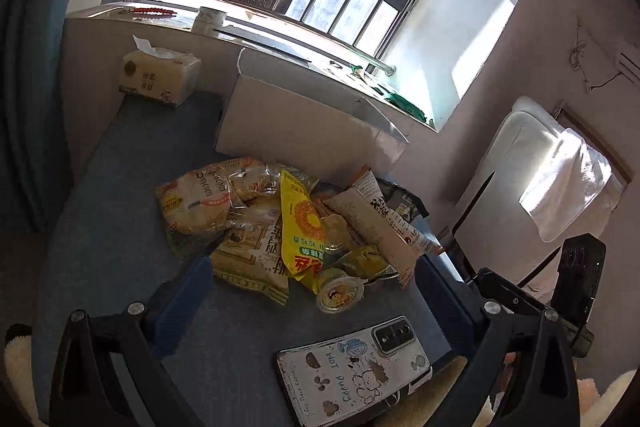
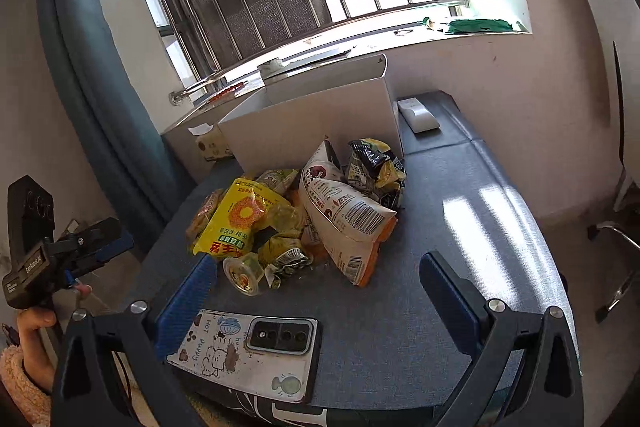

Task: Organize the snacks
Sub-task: 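Grasp the white chip bag with the right tool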

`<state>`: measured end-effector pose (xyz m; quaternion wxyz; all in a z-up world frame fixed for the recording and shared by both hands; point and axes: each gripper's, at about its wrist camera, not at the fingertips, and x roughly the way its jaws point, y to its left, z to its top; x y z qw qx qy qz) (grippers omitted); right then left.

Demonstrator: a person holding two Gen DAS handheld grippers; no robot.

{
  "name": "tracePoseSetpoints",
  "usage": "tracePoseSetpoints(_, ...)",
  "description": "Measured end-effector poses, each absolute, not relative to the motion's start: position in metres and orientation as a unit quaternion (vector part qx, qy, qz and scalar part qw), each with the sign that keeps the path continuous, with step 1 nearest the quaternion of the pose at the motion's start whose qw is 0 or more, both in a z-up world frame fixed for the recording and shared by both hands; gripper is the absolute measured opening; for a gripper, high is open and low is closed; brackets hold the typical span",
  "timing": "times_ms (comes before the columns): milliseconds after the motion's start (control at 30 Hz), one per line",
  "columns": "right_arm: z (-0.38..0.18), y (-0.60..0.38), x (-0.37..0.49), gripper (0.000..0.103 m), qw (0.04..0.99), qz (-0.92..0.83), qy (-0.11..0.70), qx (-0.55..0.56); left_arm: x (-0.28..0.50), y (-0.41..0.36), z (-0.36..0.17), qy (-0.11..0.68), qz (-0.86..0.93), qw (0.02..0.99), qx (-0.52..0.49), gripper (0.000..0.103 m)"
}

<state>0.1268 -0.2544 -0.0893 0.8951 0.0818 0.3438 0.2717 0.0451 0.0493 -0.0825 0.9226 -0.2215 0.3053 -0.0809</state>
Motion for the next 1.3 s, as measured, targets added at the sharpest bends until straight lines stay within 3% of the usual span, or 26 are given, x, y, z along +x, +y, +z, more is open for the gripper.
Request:
tracePoseSetpoints(367, -0.11, -0.244, 0.153, 0.103, 0.884, 0.273, 0.374, 0.071, 0.047, 0.04, -0.098, 0.328, -0.09, 0.916, -0.212, 0.103)
tracePoseSetpoints(633, -0.132, -0.249, 0.212, 0.103, 0.852, 0.289, 0.417, 0.127, 0.049, 0.036, -0.099, 0.332, -0.094, 0.916, -0.204, 0.103)
tracePoseSetpoints(967, -0.155, -0.207, 0.245, 0.103, 0.819, 0.344, 0.453, 0.081, 0.053, 0.038, -0.105, 0.345, -0.086, 0.912, -0.203, 0.103)
tracePoseSetpoints(1000, -0.158, -0.205, 0.247, 0.1, 0.812, 0.347, 0.461, 0.085, 0.054, 0.038, -0.106, 0.346, -0.085, 0.913, -0.2, 0.103)
tracePoseSetpoints(1033, -0.156, -0.204, 0.244, 0.08, 0.822, 0.341, 0.45, 0.076, 0.054, 0.038, -0.106, 0.346, -0.083, 0.913, -0.198, 0.103)
tracePoseSetpoints(1067, -0.153, -0.204, 0.241, 0.046, 0.827, 0.338, 0.445, 0.064, 0.054, 0.038, -0.107, 0.347, -0.08, 0.913, -0.198, 0.103)
tracePoseSetpoints(1167, -0.143, -0.212, 0.227, 0.039, 0.839, 0.341, 0.419, 0.069, 0.055, 0.04, -0.108, 0.347, -0.079, 0.913, -0.2, 0.103)
tracePoseSetpoints(1300, -0.123, -0.222, 0.205, 0.038, 0.853, 0.342, 0.388, 0.065, 0.06, 0.04, -0.109, 0.353, -0.078, 0.911, -0.197, 0.103)
